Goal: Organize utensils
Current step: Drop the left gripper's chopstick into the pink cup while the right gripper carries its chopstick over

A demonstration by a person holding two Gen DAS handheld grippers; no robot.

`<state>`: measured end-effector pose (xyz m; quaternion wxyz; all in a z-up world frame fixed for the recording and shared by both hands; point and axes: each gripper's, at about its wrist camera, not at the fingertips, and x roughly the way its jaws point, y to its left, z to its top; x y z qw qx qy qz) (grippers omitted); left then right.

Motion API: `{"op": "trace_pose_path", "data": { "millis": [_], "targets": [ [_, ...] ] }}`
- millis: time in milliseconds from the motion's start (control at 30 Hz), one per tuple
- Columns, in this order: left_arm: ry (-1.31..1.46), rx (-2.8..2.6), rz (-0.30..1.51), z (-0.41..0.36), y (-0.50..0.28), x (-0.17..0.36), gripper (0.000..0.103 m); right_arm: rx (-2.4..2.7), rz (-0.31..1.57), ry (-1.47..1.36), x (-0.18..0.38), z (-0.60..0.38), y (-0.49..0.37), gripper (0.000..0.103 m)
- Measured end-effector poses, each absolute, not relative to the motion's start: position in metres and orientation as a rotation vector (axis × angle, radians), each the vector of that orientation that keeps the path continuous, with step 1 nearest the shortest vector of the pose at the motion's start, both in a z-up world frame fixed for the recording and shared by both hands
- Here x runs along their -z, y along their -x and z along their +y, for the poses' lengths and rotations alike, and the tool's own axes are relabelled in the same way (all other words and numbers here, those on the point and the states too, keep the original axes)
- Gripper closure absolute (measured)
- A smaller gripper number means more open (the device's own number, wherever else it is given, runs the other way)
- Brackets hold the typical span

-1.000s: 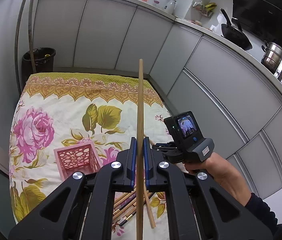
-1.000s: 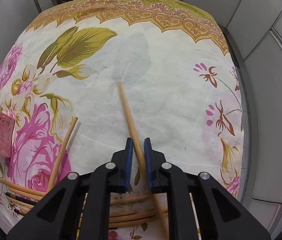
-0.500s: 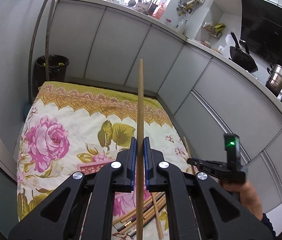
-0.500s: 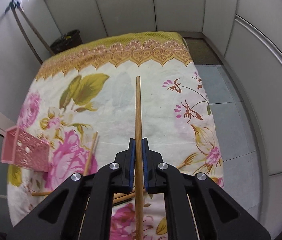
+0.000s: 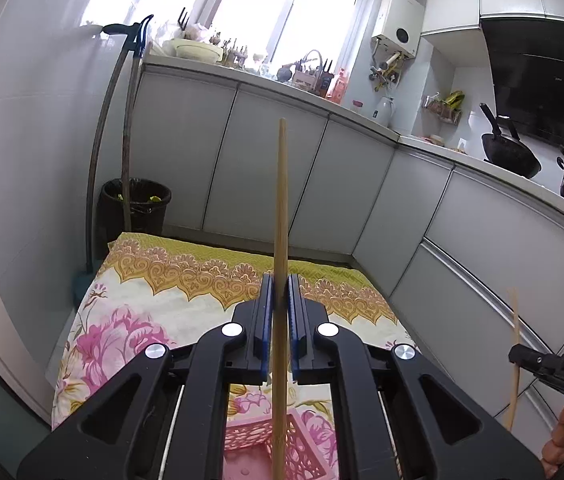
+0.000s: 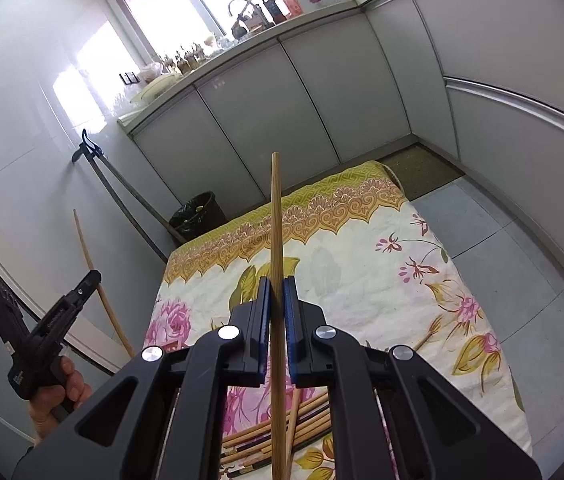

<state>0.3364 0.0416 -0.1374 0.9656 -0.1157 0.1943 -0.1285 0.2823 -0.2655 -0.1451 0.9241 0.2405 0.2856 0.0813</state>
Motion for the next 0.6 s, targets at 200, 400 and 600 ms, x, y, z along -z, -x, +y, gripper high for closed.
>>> {"op": "trace_pose_path", "data": {
  "millis": [200,400,600],
  "targets": [
    [0.189,0.213,0.416,0.042,-0.341,0.161,0.097,-0.172,0.528,-0.439,0.139,-0.257,-0.276,0.096],
    [0.185,0.211,0.471,0.05,-0.335,0.167,0.081,-0.188,0.532,-0.45,0.145,-0.253,-0.278,0.096],
    [0.241,0.211,0.503,0.062,-0.319,0.14,0.08,-0.219,0.541,-0.445,0.148,-0.238,-0.283,0.096]
  ]
}}
